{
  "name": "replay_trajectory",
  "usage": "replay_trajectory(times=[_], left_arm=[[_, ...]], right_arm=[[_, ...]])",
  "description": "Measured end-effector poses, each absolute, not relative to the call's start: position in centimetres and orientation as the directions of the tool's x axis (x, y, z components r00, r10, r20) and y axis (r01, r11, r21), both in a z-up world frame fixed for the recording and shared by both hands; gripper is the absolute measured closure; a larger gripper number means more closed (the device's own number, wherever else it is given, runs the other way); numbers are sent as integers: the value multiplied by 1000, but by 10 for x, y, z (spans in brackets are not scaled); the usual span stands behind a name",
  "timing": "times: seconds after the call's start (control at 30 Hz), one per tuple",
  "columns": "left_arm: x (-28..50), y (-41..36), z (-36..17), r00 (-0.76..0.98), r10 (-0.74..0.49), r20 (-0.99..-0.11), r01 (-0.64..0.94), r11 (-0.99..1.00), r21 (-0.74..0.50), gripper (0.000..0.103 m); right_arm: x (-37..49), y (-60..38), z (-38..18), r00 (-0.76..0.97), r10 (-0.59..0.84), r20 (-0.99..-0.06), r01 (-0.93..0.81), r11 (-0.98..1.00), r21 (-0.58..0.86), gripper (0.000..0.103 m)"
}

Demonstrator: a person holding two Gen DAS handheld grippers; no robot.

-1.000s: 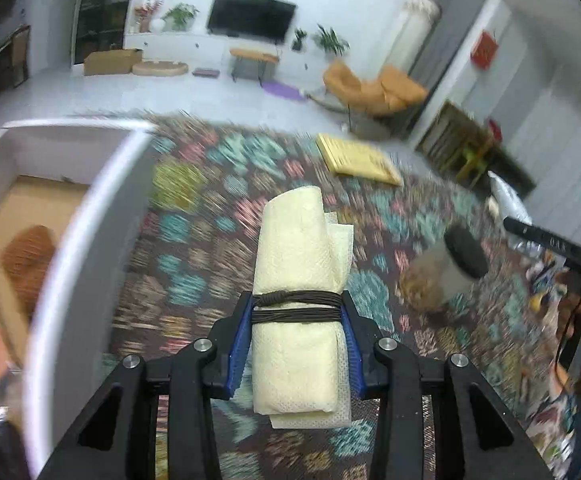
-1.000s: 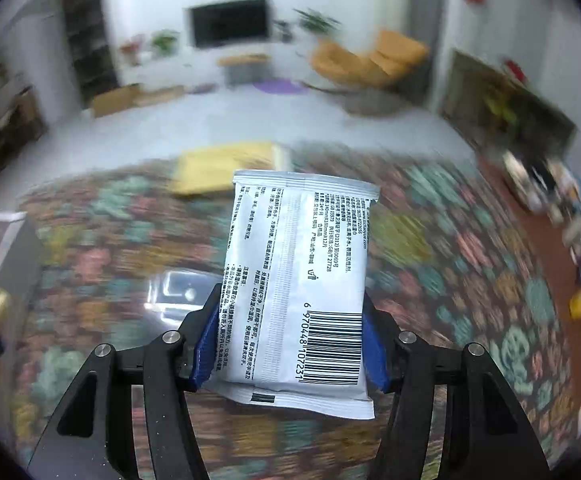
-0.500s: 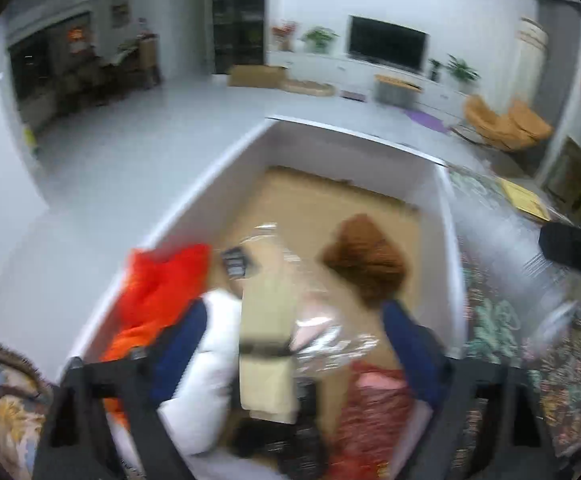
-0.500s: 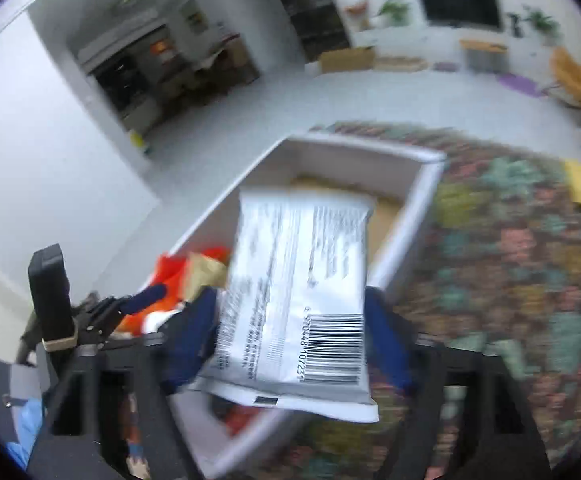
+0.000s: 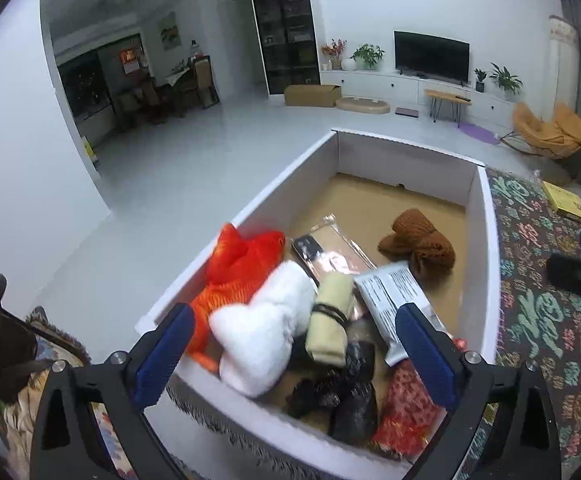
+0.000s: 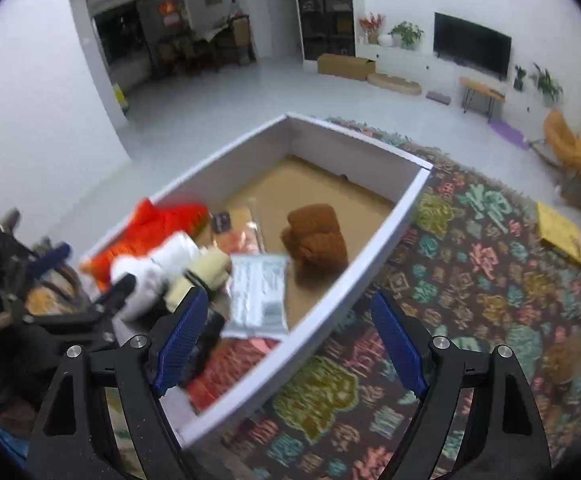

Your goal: Organize soft objects

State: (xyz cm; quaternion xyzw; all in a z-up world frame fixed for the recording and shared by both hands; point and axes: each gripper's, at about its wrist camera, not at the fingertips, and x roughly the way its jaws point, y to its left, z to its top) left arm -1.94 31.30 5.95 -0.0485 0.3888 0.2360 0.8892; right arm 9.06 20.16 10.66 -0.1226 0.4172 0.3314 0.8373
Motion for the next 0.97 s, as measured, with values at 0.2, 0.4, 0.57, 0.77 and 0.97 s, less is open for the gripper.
replay_trajectory(times=[0.2, 0.4, 0.57, 0.77, 0.97], left_arm=[[-32, 309, 60, 550, 415, -724, -488, 864, 125, 3], [-36, 309, 61, 556, 418, -718, -488, 864, 126, 3], [-38, 310, 61, 559, 423, -713, -493, 861, 124, 3], [-36, 311, 59, 548, 432, -716, -500, 856, 133, 3], [-41, 309, 62, 575, 431, -695, -504, 856, 114, 2]], right_arm=[[80, 208, 100, 420, 437, -796, -667, 743, 56, 17], [72, 214, 98, 428, 418, -801, -678, 735, 22, 17], [72, 215, 94, 424, 412, -807, -675, 738, 22, 17], [72, 218, 90, 420, 406, -812, -677, 736, 18, 17], [71, 212, 84, 420, 401, -814, -667, 744, 23, 17]])
